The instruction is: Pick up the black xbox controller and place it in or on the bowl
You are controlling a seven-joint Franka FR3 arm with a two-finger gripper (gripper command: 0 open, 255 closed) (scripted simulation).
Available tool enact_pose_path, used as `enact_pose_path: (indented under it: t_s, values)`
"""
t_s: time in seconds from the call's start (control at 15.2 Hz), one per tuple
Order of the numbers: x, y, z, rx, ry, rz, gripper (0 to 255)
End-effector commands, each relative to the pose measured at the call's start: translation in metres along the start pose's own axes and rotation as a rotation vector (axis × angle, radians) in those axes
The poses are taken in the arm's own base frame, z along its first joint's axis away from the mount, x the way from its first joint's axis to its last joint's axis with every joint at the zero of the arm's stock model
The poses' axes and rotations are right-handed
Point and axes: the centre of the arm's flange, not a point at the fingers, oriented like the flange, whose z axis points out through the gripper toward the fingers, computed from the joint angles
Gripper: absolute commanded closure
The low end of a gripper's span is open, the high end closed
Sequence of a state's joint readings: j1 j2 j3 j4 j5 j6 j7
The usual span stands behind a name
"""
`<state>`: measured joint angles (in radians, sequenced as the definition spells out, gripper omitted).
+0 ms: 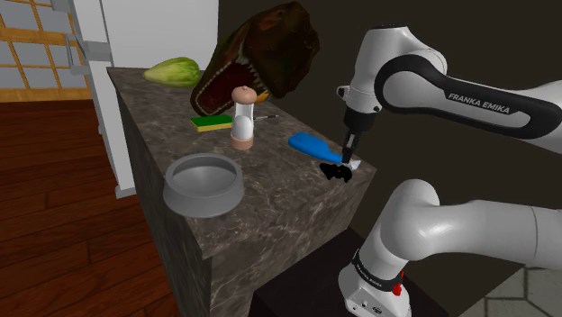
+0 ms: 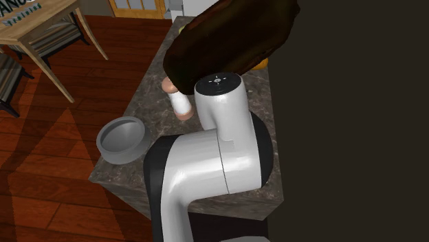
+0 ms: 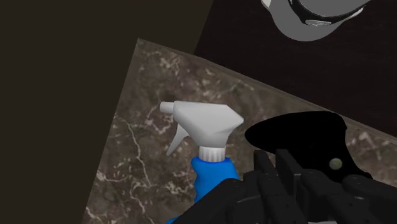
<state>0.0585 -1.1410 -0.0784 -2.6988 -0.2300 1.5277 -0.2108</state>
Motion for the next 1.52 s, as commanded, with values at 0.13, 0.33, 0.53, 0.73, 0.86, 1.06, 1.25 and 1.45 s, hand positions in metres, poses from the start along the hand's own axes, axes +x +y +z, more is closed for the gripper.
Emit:
enact_pose_path:
  t_s: [0.13,0.33,0.53,0.73,0.86,1.06,1.25,1.45]
  values:
    - [0.0,0.0,0.0,0.0,0.001,0.0,255]
    - [0.0,0.0,0.0,0.0,0.0,0.0,255]
    - [0.015,-0.018,-0.008,0.016,-0.004,-0.008,0]
    - [0.037,-0.044,-0.02,0.039,-0.01,-0.021,0]
    - [0.037,-0.044,-0.01,0.039,-0.01,-0.021,0]
    - [0.037,-0.045,0.006,0.039,-0.01,-0.021,0]
    - [0.037,-0.045,0.02,0.039,-0.01,-0.021,0]
    - [0.037,-0.045,0.02,0.039,-0.01,-0.021,0]
